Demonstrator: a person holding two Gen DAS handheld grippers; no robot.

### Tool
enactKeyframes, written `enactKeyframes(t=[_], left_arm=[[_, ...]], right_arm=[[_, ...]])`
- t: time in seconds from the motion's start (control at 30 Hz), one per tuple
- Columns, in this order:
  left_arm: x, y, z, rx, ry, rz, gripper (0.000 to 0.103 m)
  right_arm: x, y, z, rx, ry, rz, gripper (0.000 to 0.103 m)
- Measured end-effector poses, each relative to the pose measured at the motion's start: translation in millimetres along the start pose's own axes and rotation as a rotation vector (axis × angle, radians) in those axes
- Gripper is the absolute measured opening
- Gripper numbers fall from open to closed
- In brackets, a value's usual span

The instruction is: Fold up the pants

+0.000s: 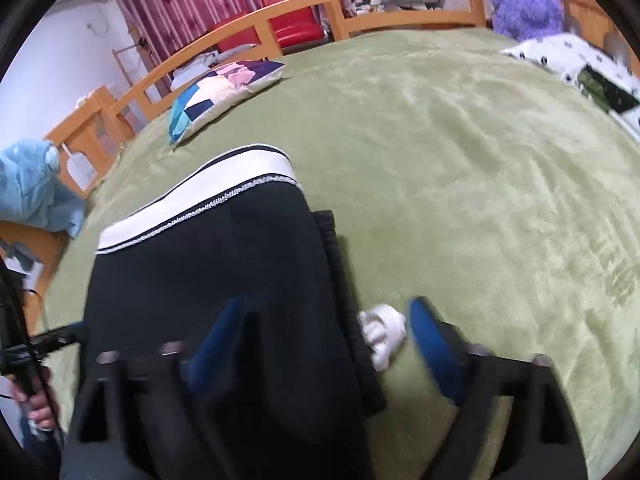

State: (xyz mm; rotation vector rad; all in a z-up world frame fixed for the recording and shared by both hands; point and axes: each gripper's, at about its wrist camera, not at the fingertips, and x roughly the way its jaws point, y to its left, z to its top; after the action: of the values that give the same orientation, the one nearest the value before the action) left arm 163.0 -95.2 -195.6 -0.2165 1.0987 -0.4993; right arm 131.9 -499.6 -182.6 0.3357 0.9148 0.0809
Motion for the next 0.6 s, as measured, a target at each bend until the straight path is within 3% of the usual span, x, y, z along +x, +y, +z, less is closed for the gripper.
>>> enactKeyframes(t=[0.07, 0.2, 0.23, 0.27, 0.3, 0.37, 0.43, 0.6], left_arm=[[13, 0, -3, -0.013, 0.022, -0.02, 0.074], [29, -5, -4, -0.04, -0.01, -0.06, 0.079], [31, -9, -2, -0.034, -0.014, -0.056, 0.076], [32, -12, -2, -0.032, -0.014, -0.059, 0.058], [28, -16, 0, -0.023, -0.029, -0.058, 0.036], [14, -22, 4, 0.007, -0.052, -0.05, 0.026], [3, -23, 9, -0.003, -0.056, -0.072, 0.023], [-37, -13, 27, -0.044, -0.074, -0.117, 0.021]], right_arm=[[15, -10, -11, 0.011, 0.095, 0.024, 0.088], [36, -28, -23, 0.163, 0.128, 0.199, 0.089], [38, -26, -24, 0.158, 0.119, 0.206, 0.089], [39, -22, -25, 0.145, 0.113, 0.198, 0.087], [39, -18, -24, 0.132, 0.112, 0.202, 0.08], [36, -12, -24, 0.125, 0.095, 0.178, 0.072], [26, -11, -20, 0.157, 0.076, 0.17, 0.048], [-11, 21, -7, 0.176, 0.005, 0.177, 0.022]])
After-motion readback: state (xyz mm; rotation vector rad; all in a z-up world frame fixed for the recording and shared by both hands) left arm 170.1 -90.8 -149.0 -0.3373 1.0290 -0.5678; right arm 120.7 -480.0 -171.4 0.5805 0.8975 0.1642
